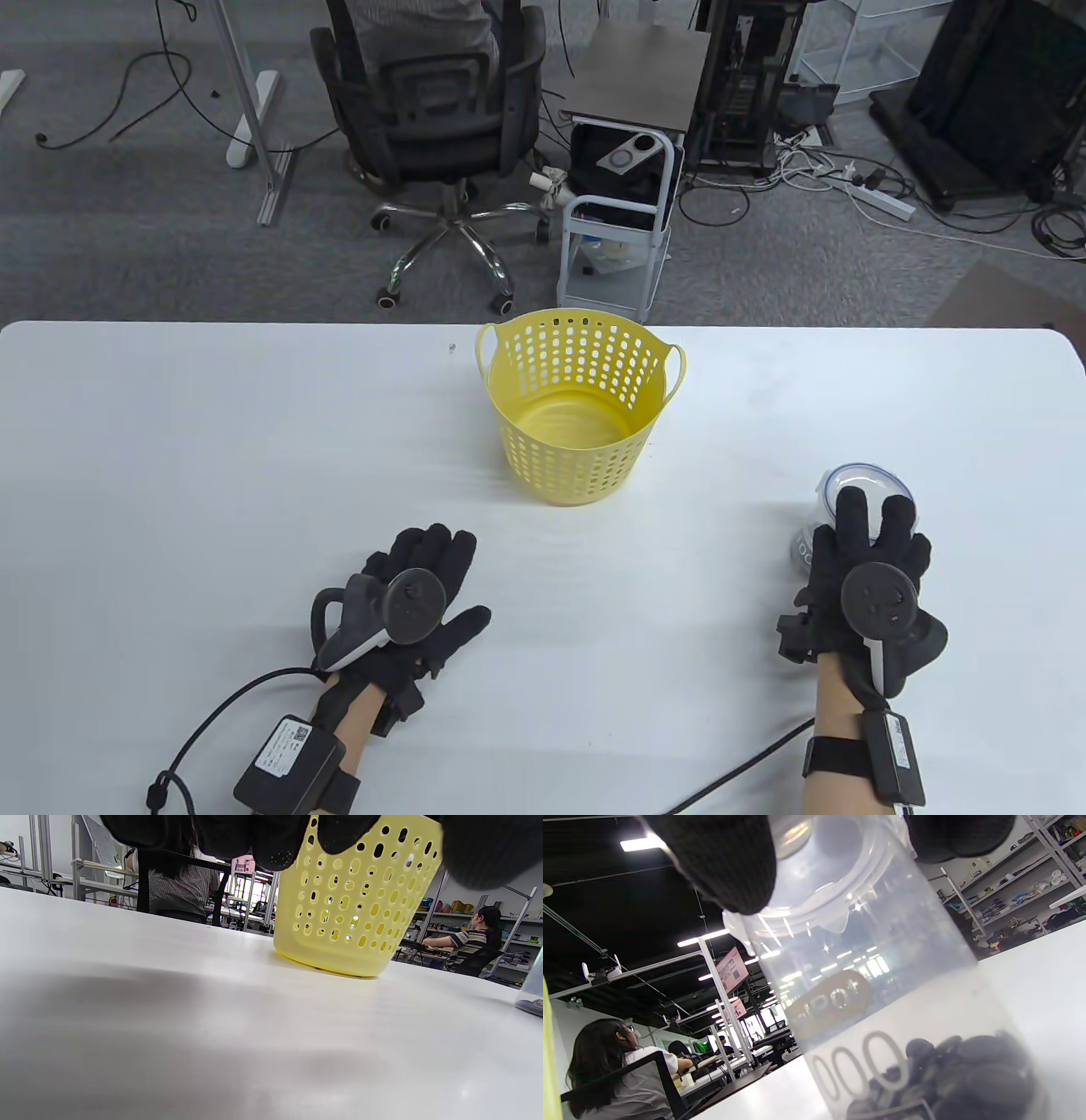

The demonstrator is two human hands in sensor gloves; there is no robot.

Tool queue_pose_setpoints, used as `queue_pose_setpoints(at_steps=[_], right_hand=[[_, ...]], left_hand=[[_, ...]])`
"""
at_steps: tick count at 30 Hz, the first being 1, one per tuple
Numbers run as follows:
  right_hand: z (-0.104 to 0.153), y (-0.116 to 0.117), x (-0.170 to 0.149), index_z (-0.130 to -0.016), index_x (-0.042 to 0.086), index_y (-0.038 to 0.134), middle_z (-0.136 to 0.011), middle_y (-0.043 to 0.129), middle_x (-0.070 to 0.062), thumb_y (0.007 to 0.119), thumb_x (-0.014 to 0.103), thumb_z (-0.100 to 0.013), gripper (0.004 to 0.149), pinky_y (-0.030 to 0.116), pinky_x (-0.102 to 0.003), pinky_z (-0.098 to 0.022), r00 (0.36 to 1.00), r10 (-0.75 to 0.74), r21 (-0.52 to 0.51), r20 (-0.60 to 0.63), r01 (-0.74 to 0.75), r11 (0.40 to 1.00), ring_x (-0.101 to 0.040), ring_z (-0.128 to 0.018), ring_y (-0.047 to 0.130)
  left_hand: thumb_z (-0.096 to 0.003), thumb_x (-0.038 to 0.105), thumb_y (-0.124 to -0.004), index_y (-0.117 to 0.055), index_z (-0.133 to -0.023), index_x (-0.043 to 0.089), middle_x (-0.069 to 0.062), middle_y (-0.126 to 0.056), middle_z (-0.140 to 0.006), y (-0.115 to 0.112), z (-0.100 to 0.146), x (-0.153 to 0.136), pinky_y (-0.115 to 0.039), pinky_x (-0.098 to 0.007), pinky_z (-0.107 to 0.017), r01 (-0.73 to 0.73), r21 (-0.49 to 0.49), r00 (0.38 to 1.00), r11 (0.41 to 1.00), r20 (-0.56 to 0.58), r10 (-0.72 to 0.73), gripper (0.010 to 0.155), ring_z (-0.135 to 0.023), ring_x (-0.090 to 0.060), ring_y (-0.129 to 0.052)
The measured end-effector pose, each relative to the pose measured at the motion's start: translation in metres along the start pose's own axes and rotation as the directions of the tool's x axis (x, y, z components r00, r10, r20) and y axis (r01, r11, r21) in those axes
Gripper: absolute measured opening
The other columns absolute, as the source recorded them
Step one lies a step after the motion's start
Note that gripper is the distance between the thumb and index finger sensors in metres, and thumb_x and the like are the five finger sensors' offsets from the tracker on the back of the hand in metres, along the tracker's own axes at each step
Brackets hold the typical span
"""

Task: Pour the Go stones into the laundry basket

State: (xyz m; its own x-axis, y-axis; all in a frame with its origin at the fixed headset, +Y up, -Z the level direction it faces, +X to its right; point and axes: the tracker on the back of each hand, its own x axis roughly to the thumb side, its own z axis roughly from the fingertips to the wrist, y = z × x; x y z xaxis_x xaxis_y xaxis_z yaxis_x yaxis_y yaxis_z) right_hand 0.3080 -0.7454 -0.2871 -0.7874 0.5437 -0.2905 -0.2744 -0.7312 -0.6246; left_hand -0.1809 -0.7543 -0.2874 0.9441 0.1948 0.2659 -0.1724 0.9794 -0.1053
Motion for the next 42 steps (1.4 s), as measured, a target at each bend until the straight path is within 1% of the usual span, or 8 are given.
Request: queue_pose_setpoints(at_steps=[3,7,12,17,21,29,36,42], right_hand=[[0.001,-0.003,0.004,-0.096,0.035,0.073,-0.114,0.050,-0.012,0.094,0.037,-0.046,0.054,0.061,-0.070,-0.066,1.000,-0.021,-0.013,0.021,0.022,1.000,-0.069,-0.090,0.059],[0.003,-0.009,0.017,-0.095,0.035,0.073,-0.114,0.052,-0.012,0.094,0.038,-0.046,0.054,0.063,-0.070,-0.065,0.995,-0.042,-0.022,0.095,0.045,0.999,-0.069,-0.089,0.061],[0.013,-0.016,0.041,-0.095,0.035,0.073,-0.112,0.054,-0.013,0.093,0.040,-0.045,0.054,0.066,-0.070,-0.063,0.973,-0.057,-0.022,0.225,0.064,0.998,-0.069,-0.087,0.065],[0.027,-0.016,0.069,-0.095,0.033,0.075,-0.111,0.058,-0.015,0.093,0.041,-0.045,0.054,0.070,-0.070,-0.060,0.931,-0.088,0.006,0.354,0.092,0.996,-0.069,-0.083,0.070],[0.044,-0.011,0.093,-0.095,0.032,0.075,-0.110,0.061,-0.016,0.093,0.042,-0.045,0.054,0.071,-0.069,-0.059,0.888,-0.138,0.059,0.440,0.124,0.990,-0.070,-0.082,0.072],[0.079,-0.004,0.124,-0.094,0.032,0.076,-0.109,0.062,-0.016,0.093,0.042,-0.044,0.054,0.073,-0.069,-0.058,0.811,-0.301,0.207,0.501,0.225,0.952,-0.070,-0.081,0.073],[0.110,0.000,0.146,-0.094,0.032,0.076,-0.109,0.062,-0.016,0.093,0.042,-0.044,0.053,0.073,-0.069,-0.058,0.732,-0.357,0.301,0.581,0.214,0.929,-0.069,-0.081,0.074],[0.128,0.006,0.157,-0.093,0.032,0.077,-0.108,0.064,-0.015,0.093,0.042,-0.043,0.053,0.074,-0.069,-0.058,0.674,-0.386,0.360,0.630,0.188,0.914,-0.069,-0.080,0.075]], left_hand=[[-0.0385,0.076,-0.075,-0.038,-0.111,0.042,0.000,-0.043,-0.123,0.000,0.000,0.000,-0.050,-0.065,-0.074,0.002,-0.002,1.000,1.000,0.000,-0.002,0.088,-0.114,-0.034,-0.047],[-0.0385,0.076,-0.075,-0.038,-0.111,0.041,0.000,-0.043,-0.123,0.000,0.000,-0.001,-0.050,-0.065,-0.074,0.000,-0.001,1.000,1.000,-0.005,0.000,0.088,-0.114,-0.034,-0.046],[-0.0385,0.076,-0.075,-0.038,-0.111,0.041,0.000,-0.043,-0.123,0.000,0.000,-0.001,-0.050,-0.065,-0.074,-0.002,-0.002,1.000,1.000,-0.007,0.002,0.088,-0.114,-0.034,-0.047],[-0.0386,0.076,-0.075,-0.038,-0.111,0.041,0.000,-0.043,-0.123,0.000,0.000,-0.002,-0.050,-0.065,-0.074,-0.003,-0.004,1.000,1.000,-0.012,0.003,0.088,-0.114,-0.034,-0.047],[-0.0386,0.076,-0.075,-0.038,-0.111,0.041,0.000,-0.043,-0.123,0.000,0.001,-0.002,-0.050,-0.065,-0.074,-0.005,-0.007,1.000,1.000,-0.019,0.005,0.088,-0.114,-0.034,-0.047],[-0.0387,0.076,-0.075,-0.038,-0.111,0.041,0.000,-0.043,-0.123,0.000,0.001,-0.003,-0.050,-0.065,-0.074,-0.010,-0.011,1.000,1.000,-0.023,0.010,0.088,-0.114,-0.034,-0.047],[-0.0387,0.076,-0.074,-0.038,-0.111,0.041,0.000,-0.044,-0.123,0.000,0.002,-0.004,-0.050,-0.065,-0.074,-0.020,-0.010,0.999,1.000,-0.029,0.019,0.088,-0.114,-0.035,-0.047],[-0.0387,0.076,-0.074,-0.038,-0.111,0.041,0.000,-0.044,-0.123,-0.001,0.001,-0.004,-0.050,-0.065,-0.074,-0.021,-0.016,0.999,1.000,-0.029,0.021,0.088,-0.114,-0.035,-0.047]])
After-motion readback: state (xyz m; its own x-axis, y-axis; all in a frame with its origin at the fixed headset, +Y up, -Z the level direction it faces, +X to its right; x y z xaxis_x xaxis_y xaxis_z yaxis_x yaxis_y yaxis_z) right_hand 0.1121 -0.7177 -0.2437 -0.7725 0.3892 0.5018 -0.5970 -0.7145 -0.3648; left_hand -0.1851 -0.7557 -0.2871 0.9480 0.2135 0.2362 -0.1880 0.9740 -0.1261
